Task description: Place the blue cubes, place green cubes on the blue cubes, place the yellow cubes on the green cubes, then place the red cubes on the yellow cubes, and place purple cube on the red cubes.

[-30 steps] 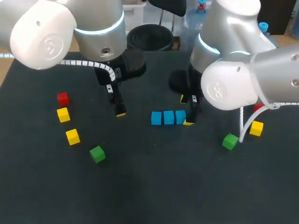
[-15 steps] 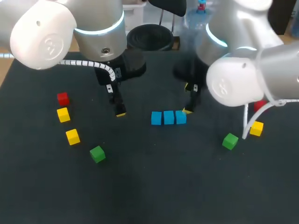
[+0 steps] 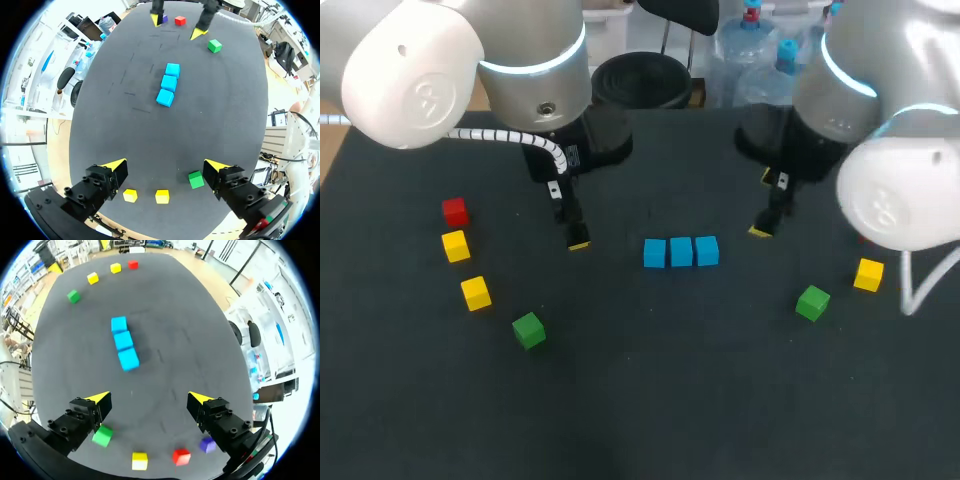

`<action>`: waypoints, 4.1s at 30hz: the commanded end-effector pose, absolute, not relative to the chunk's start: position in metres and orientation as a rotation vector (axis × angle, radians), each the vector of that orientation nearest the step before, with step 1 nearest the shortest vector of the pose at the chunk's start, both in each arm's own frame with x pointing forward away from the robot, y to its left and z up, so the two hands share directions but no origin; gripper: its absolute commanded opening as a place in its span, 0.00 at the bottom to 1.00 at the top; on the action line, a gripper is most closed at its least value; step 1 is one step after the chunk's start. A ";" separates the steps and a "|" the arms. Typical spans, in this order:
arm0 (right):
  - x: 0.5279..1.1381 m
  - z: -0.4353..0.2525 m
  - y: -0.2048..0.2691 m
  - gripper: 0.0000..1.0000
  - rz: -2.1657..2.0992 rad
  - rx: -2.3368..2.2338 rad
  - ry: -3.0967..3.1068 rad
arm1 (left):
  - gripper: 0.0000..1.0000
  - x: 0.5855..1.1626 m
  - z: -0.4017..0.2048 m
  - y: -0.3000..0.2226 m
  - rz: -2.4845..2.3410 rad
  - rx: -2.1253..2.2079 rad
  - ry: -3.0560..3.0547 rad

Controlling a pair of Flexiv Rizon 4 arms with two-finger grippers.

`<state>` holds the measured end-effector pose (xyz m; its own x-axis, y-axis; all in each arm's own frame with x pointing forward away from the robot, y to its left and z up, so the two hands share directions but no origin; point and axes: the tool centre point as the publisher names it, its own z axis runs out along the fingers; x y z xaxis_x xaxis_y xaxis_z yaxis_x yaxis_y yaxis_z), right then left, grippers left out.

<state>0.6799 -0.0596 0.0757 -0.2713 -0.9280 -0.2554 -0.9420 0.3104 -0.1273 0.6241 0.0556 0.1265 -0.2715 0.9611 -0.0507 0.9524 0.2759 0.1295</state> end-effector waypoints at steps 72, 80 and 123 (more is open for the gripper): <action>0.590 0.004 -0.101 1.00 0.215 -1.525 2.635 | 1.00 0.624 0.126 0.056 0.112 1.816 2.412; 0.585 0.005 -0.100 1.00 0.238 -1.552 2.649 | 1.00 0.624 0.126 0.056 0.112 1.816 2.412; 0.548 0.014 -0.109 1.00 0.236 -1.720 2.734 | 1.00 0.624 0.126 0.056 0.112 1.816 2.412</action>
